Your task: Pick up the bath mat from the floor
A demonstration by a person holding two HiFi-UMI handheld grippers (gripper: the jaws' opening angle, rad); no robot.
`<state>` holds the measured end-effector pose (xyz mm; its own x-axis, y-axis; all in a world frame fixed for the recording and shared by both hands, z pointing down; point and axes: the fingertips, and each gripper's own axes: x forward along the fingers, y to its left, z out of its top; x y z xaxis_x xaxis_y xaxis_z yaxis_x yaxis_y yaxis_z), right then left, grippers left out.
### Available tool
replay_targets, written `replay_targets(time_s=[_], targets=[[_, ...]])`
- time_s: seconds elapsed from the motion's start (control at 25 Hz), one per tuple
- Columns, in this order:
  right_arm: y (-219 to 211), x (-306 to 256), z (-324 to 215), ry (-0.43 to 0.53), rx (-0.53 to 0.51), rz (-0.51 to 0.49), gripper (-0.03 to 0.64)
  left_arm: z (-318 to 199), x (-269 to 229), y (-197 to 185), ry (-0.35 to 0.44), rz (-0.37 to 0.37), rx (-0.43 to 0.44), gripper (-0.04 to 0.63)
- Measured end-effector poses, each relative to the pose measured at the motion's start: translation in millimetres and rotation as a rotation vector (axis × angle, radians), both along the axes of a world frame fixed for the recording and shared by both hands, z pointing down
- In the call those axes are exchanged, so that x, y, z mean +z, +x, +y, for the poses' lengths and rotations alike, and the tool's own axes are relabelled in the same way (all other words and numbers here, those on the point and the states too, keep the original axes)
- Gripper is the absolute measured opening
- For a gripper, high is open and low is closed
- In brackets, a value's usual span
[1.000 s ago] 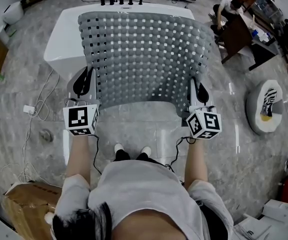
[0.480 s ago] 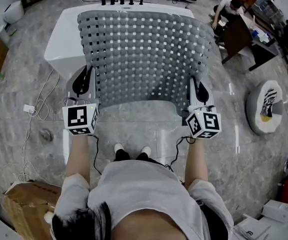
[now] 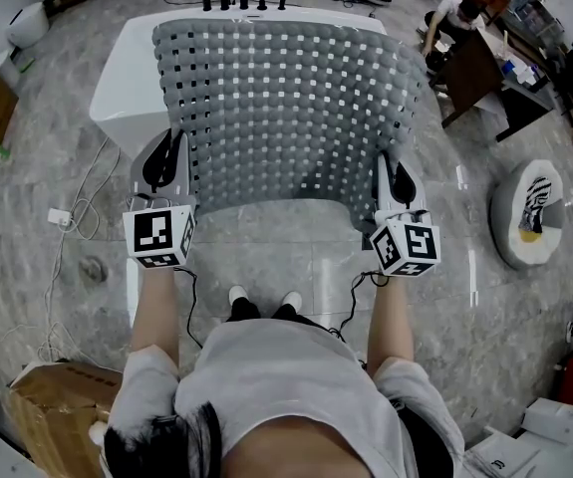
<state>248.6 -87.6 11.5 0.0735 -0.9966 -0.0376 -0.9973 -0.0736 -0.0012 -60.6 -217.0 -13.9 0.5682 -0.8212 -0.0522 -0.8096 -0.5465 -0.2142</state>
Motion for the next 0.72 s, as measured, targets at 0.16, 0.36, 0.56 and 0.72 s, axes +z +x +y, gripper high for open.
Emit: replay_targets(time_s=[0.16,0.36,0.56,0.72], targets=[[4.7,-2.0,0.4,-0.001,0.003,-0.004,0.044,-1.1,-3.1,2.4,0.002,-0.005,0.0,0.04],[-1.7,1.4,-2.7,-0.002,0.006,-0.006,0.044,-4.7,-2.5,-2.6,0.005,-0.01,0.001,0.041],[0.7,4.8,-4.1,-0.004,0.009,-0.008,0.044,-6.7,-0.2,-0.2,0.006,-0.014,0.002,0.041],[8.2,7.8,-2.7,-0.006,0.012,-0.01,0.044,-5.7,2.1,6.3,0.003,-0.013,0.0,0.041]])
